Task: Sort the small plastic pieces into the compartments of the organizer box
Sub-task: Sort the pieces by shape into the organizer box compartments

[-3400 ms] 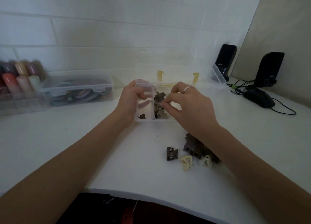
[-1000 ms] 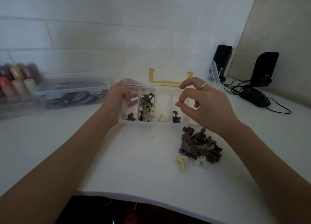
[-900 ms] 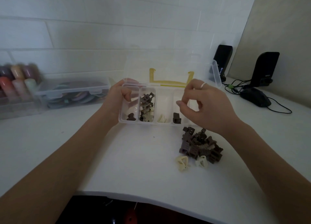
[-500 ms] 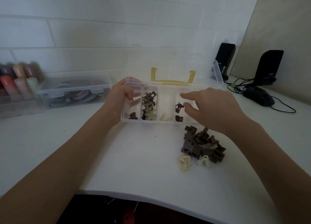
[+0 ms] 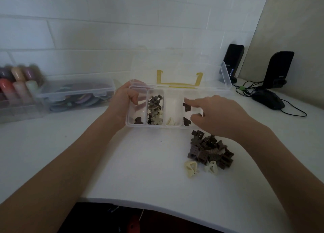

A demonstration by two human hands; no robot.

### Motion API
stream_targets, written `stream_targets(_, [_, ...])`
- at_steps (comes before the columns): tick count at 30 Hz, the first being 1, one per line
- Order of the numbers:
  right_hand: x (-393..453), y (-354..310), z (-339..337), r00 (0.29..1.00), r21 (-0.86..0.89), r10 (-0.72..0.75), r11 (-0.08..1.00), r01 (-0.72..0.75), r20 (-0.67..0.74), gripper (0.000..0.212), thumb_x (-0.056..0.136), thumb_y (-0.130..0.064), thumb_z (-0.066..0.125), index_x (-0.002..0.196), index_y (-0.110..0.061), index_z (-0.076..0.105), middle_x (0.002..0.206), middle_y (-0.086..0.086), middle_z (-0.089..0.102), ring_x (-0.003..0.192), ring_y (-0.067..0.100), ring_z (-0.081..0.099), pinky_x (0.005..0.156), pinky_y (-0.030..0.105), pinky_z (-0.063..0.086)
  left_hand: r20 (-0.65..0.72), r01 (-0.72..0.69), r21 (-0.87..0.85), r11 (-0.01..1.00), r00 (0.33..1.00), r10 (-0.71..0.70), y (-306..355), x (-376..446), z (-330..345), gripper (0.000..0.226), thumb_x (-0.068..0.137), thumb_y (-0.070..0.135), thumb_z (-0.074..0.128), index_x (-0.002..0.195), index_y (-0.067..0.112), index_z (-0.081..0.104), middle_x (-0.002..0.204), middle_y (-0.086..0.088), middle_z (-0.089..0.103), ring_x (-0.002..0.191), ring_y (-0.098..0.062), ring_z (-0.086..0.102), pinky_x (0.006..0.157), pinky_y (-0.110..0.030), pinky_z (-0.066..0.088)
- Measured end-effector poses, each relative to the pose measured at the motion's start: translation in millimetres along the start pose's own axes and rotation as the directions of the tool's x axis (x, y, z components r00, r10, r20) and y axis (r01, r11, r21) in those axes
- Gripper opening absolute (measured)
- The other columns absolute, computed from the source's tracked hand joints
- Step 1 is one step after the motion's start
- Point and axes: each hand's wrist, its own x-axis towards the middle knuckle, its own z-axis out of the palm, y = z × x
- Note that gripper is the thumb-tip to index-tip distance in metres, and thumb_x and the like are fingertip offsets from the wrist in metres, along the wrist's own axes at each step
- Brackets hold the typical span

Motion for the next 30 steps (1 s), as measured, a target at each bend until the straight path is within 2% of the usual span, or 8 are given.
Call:
stream_targets(2, [-0.8,0.5,-0.7,1.000,0.031,0.013,0.999,-0.012,-0.005,0.047,0.090,-0.027,0.042,0.135,-0.039,0.045,0.112,-0.010,0.064,0.101,0.015,0.056,0.074,0.025,0.036,0.006,0.001,-0.007,1.000,1.000,-0.001,-0.4,0.6,0.0,0.056,0.023,0.004,0.043,0.077,0.015,0.053,0.064,0.004,0.066,0.060,-0.010,0.065,0.059,-0.026,0.050])
stream_targets(4, [-1.0,0.2,-1.6,1.000,0.052,0.021,0.998,-0.021,-0.006,0.042,0.091,-0.027,0.043,0.130,-0.040,0.051,0.119,-0.011,0.062,0.102,0.013,0.057,0.074,0.024,0.036,0.008,0.002,-0.015,1.000,1.000,-0.002,0.0,0.3,0.6,0.056,0.023,0.005,0.043,0.077,0.015,0.052,0.064,0.003,0.066,0.060,-0.010,0.065,0.057,-0.025,0.049])
stream_targets(9, [0.8,2.7,-2.9,0.999,0.069,-0.006,0.998,0.004,0.039,0.037,0.088,-0.022,0.042,0.103,-0.045,0.066,0.074,-0.019,0.058,0.061,0.008,0.058,0.056,0.021,0.043,-0.004,-0.001,-0.009,1.000,1.000,0.001,0.9,-1.3,2.7,0.052,0.027,0.009,0.044,0.077,0.015,0.052,0.062,0.004,0.067,0.058,-0.008,0.065,0.058,-0.025,0.049])
stream_targets(11, [1.4,0.9,1.5,0.997,-0.013,-0.025,1.000,0.026,0.075,0.042,0.089,-0.021,0.036,0.110,-0.044,0.064,0.079,-0.016,0.062,0.064,0.009,0.056,0.055,0.023,0.039,-0.009,0.004,-0.004,1.000,1.000,-0.004,1.2,-1.1,3.6,0.047,0.035,0.001,0.038,0.078,0.014,0.052,0.061,0.005,0.066,0.057,-0.008,0.064,0.057,-0.025,0.049])
stream_targets(14, [1.9,-1.4,5.9,0.992,-0.040,-0.031,0.999,0.036,0.124,0.041,0.091,-0.021,0.034,0.114,-0.040,0.063,0.094,-0.011,0.065,0.074,0.012,0.056,0.058,0.025,0.037,-0.008,0.004,0.006,1.000,1.000,-0.004,1.1,-1.6,4.2,0.055,0.025,0.003,0.040,0.077,0.015,0.052,0.061,0.006,0.066,0.057,-0.007,0.064,0.056,-0.024,0.050])
stream_targets(19, [2.2,5.4,-4.8,0.993,0.166,0.004,0.986,-0.024,0.121,0.029,0.085,-0.021,0.048,0.085,-0.036,0.072,0.057,-0.029,0.059,0.041,0.006,0.046,0.048,0.022,0.037,-0.007,0.009,0.010,1.000,1.000,-0.009,1.1,-1.2,4.3,0.045,0.039,-0.001,0.036,0.078,0.015,0.051,0.059,0.007,0.065,0.055,-0.006,0.063,0.059,-0.024,0.049])
stream_targets(27, [0.0,0.1,-3.7,0.997,0.047,0.019,0.999,-0.022,0.073,0.028,0.084,-0.020,0.045,0.087,-0.021,0.073,0.063,-0.009,0.066,0.046,0.012,0.043,0.047,0.021,0.035,-0.011,0.001,0.018,1.000,1.000,-0.001,-1.5,-0.4,3.5,0.043,0.046,-0.005,0.033,0.079,0.014,0.052,0.063,0.006,0.067,0.059,-0.007,0.065,0.059,-0.026,0.051])
stream_targets(30, [-0.6,2.8,-7.8,1.000,0.211,0.005,0.977,-0.008,0.016,0.031,0.083,-0.017,0.048,0.080,-0.032,0.074,0.042,-0.026,0.053,0.037,0.007,0.042,0.045,0.020,0.031,-0.016,0.005,-0.003,1.000,1.000,-0.005,-1.7,0.0,3.1,0.045,0.043,-0.005,0.034,0.079,0.014,0.053,0.063,0.004,0.068,0.059,-0.009,0.066,0.059,-0.026,0.052])
